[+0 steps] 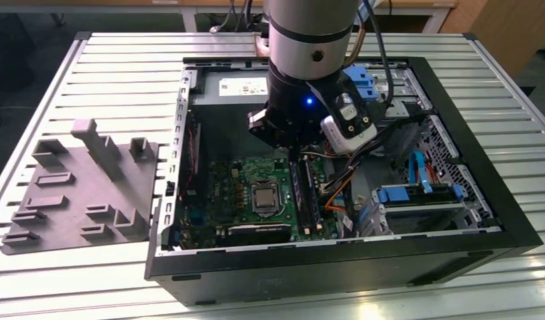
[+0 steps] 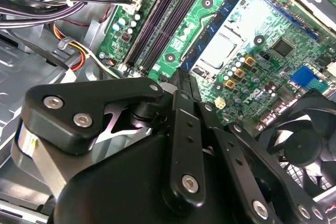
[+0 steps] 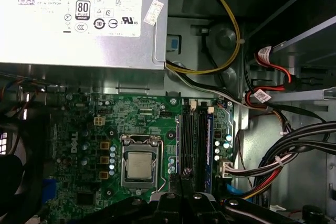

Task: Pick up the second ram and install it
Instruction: 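Insert the second ram into the second slot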

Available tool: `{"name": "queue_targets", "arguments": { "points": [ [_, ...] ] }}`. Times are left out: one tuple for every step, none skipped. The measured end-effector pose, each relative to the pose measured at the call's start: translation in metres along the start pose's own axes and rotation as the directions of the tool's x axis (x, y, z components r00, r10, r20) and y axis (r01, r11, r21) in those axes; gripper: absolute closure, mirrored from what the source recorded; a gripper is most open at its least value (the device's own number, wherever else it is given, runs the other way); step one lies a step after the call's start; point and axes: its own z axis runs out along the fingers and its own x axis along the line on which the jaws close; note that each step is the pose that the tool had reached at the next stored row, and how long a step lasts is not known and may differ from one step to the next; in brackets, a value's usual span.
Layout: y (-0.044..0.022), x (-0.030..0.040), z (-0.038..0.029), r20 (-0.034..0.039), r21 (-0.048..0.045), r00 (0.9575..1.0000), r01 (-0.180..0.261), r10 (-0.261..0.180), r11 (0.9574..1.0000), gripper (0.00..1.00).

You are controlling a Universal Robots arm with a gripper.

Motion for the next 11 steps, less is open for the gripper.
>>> {"name": "queue_targets", "arguments": {
  "points": [
    [0.0000,0.0000,0.0004,0.0000,0.0000,1.0000,-0.001,0.001,1.0000,0.88],
    [0.0000,0.0000,0.0007,0.0001,0.0001,1.0000,-0.002,0.002,1.0000,0.88],
    [-0.0001,0.0000,0.0010,0.0001,0.0003,1.0000,-0.004,0.004,1.0000,0.88],
    [-0.0001,0.0000,0.0013,0.0001,0.0003,1.0000,-0.005,0.005,1.0000,0.88],
    [-0.0001,0.0000,0.0015,0.0002,0.0004,1.0000,-0.006,0.006,1.0000,0.88],
    [-0.0001,0.0000,0.0019,0.0003,0.0003,1.0000,-0.007,0.007,1.0000,0.88],
    [-0.0001,0.0000,0.0023,0.0004,0.0002,1.0000,-0.008,0.008,1.0000,0.88],
    [-0.0001,0.0000,0.0027,0.0005,0.0003,1.0000,-0.010,0.010,1.0000,0.88],
    [-0.0002,-0.0001,0.0030,0.0005,0.0004,0.9999,-0.011,0.011,0.9999,0.88],
    [-0.0002,-0.0001,0.0034,0.0006,0.0004,0.9999,-0.012,0.012,0.9999,0.88],
    [-0.0002,-0.0001,0.0037,0.0006,0.0005,0.9999,-0.013,0.013,0.9999,0.88]
  ]
}}
